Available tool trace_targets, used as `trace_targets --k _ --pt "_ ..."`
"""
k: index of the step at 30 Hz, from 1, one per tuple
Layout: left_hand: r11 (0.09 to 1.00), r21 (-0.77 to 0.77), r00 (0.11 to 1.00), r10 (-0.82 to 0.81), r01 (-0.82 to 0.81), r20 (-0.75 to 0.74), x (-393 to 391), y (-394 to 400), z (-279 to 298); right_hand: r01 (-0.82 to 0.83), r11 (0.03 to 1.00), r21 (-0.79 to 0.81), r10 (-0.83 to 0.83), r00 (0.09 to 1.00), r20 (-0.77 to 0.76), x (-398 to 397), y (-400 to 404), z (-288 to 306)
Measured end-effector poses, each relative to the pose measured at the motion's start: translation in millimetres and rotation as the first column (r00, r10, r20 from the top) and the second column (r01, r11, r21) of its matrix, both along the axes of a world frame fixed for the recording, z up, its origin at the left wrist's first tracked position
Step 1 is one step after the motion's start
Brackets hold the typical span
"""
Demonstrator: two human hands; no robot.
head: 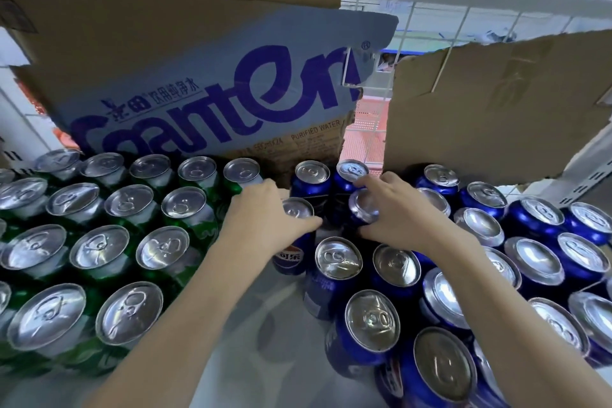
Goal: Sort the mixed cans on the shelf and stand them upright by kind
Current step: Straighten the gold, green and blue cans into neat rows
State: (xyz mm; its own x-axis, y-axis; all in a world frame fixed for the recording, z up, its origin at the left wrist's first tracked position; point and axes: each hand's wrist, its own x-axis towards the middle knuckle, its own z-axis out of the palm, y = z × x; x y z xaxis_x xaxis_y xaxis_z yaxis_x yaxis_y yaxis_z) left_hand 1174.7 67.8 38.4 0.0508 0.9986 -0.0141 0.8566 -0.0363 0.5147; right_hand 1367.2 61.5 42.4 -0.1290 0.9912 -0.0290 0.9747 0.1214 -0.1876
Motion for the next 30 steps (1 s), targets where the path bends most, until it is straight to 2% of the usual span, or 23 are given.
trace_targets --k 6,12,16,23,27,30 --pt "0.997 -0.004 0.971 0.07 -0.073 -0.227 -7 -14 17 -0.038 0.999 0.01 0.038 0.995 -0.089 -12 2 13" --pt "0.998 -0.056 0.989 0.008 -0.017 -0.15 -7 -11 -5 0.015 0.998 0.068 0.003 0.968 -0.253 -8 -6 44" --pt "0.988 0.079 0.99 -0.126 0.131 -0.07 -2 -15 -21 0.068 0.99 0.127 -0.027 0.953 -0.302 -1 -16 43" --pt "0.971 -0.009 0.964 -0.238 0.238 -0.116 -9 -16 -18 0.072 0.997 0.016 -0.069 0.983 -0.17 2 -13 22" --pt "0.985 -0.003 0.972 -0.173 0.175 -0.156 -12 -18 -11 0.067 0.998 0.016 -0.065 0.994 -0.089 2 -8 10" --pt "0.997 -0.018 0.981 -0.08 0.078 -0.18 -14 -19 -8 0.029 0.998 -0.063 -0.036 0.992 -0.12 2 -2 4"
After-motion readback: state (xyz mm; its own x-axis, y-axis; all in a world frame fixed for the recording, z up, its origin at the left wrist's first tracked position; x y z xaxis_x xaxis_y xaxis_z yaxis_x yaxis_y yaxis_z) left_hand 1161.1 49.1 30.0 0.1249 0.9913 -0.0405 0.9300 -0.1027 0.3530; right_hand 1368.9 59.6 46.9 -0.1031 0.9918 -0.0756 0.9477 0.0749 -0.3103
